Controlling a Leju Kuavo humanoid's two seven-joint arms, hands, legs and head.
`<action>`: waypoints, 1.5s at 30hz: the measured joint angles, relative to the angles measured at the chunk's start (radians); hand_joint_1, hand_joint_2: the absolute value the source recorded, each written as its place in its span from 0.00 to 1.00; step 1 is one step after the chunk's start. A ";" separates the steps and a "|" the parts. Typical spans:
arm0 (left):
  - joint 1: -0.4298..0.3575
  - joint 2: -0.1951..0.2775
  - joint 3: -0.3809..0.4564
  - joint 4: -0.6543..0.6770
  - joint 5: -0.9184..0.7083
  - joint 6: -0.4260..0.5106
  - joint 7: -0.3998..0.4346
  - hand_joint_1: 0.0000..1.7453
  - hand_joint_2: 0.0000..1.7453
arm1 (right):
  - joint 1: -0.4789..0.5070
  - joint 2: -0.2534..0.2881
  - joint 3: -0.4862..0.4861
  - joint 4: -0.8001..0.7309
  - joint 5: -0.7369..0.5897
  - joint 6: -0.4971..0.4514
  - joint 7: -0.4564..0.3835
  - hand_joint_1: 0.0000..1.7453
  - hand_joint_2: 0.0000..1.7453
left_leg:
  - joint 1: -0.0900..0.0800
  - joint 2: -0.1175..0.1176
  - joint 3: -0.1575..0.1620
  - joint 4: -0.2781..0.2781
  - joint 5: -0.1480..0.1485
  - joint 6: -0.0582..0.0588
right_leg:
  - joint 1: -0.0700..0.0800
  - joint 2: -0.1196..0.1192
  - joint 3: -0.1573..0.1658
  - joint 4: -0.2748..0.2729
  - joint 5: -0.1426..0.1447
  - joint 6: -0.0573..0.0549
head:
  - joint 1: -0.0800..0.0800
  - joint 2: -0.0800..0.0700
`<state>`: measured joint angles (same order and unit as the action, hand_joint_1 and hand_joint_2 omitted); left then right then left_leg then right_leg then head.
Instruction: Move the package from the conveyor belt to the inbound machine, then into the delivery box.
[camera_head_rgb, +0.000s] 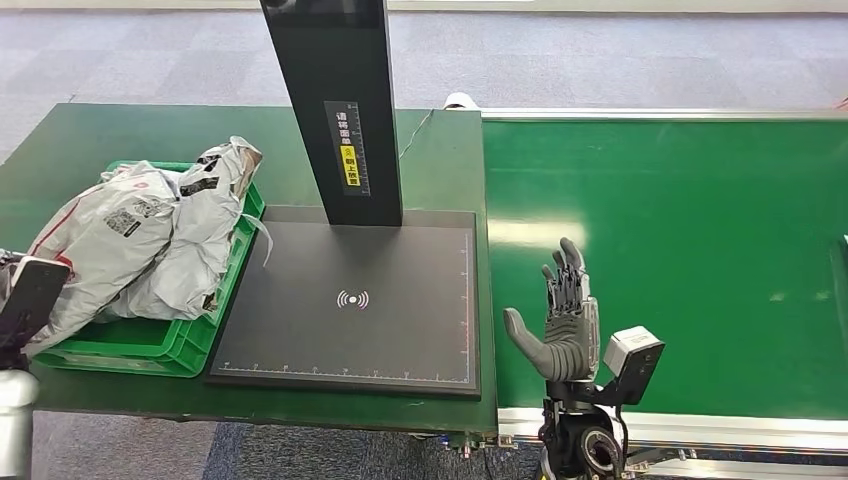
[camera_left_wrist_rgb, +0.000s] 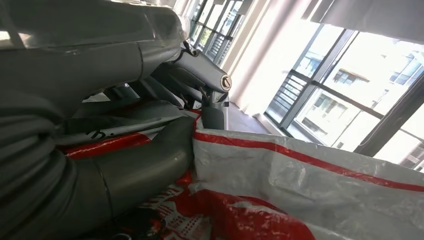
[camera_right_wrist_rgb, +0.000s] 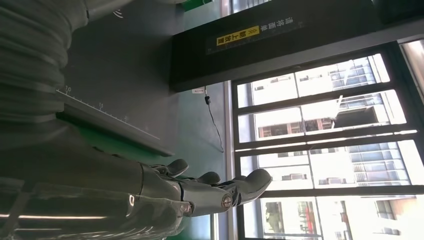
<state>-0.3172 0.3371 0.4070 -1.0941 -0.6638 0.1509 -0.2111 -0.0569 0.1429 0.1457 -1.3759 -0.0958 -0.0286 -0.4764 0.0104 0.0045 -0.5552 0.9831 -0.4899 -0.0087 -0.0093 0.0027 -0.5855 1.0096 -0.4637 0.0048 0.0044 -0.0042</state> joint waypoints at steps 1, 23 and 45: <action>-0.013 0.003 -0.009 0.004 0.000 -0.005 0.002 1.00 1.00 | -0.004 0.000 0.000 0.003 0.000 0.002 0.001 0.00 1.00 | 0.000 0.000 0.000 0.000 0.000 0.000 | 0.000 0.000 0.000 0.000 0.000 0.000 | 0.000 0.000; -0.360 0.044 -0.187 0.189 0.068 -0.004 0.035 0.00 1.00 | -0.048 0.008 0.007 0.064 0.001 0.014 0.004 0.00 1.00 | 0.000 0.000 -0.001 0.000 0.000 0.000 | 0.000 0.000 -0.001 0.000 0.000 0.000 | 0.000 0.000; -0.403 0.073 -0.216 0.259 0.179 0.012 -0.019 0.00 1.00 | -0.061 0.014 -0.003 0.077 0.005 0.014 0.003 0.00 1.00 | 0.000 0.001 -0.001 0.000 0.000 0.000 | 0.000 0.001 -0.001 0.000 0.000 0.000 | 0.001 0.000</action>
<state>-0.7206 0.4106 0.1910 -0.8347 -0.4849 0.1625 -0.2303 -0.1180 0.1568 0.1431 -1.2989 -0.0905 -0.0148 -0.4735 0.0106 0.0051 -0.5563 0.9832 -0.4897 -0.0088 -0.0091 0.0034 -0.5869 1.0100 -0.4635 0.0047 0.0051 -0.0042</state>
